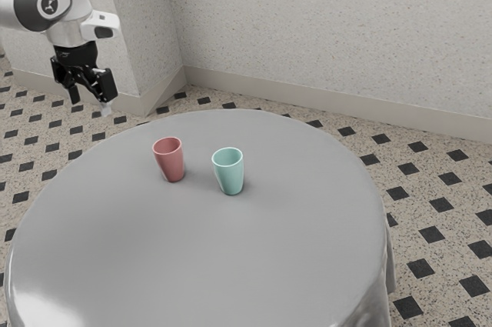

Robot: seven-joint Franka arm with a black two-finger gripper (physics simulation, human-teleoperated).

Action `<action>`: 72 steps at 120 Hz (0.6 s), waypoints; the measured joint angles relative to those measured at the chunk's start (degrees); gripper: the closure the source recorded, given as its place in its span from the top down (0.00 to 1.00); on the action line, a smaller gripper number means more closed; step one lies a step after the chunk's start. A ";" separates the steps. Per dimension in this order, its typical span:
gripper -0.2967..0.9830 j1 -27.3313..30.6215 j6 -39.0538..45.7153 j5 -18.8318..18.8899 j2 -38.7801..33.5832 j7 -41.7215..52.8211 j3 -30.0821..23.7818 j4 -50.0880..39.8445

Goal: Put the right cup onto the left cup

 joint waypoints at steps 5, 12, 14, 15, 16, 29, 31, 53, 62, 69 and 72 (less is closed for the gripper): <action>0.77 0.14 0.02 -0.01 0.02 -0.01 0.00 0.04; 0.77 0.23 0.08 -0.03 0.04 -0.02 0.01 0.09; 0.77 0.22 0.17 -0.04 0.04 -0.03 0.01 0.08; 0.77 0.21 0.22 -0.05 0.04 -0.03 0.01 0.08; 0.77 0.21 0.27 -0.06 0.05 -0.03 -0.01 0.08; 0.77 -1.21 0.76 -0.06 0.56 -0.03 -0.02 0.75; 0.77 -1.53 0.82 -0.06 0.72 -0.02 -0.03 0.80; 0.77 -5.30 3.37 -0.78 3.25 -0.03 -0.62 0.99; 0.77 -5.78 4.57 -2.63 5.21 -0.13 -1.62 1.03; 0.77 -6.56 5.83 -4.78 7.28 -0.26 -1.88 1.31; 0.77 -6.92 6.45 -5.50 8.17 -0.34 -1.94 1.43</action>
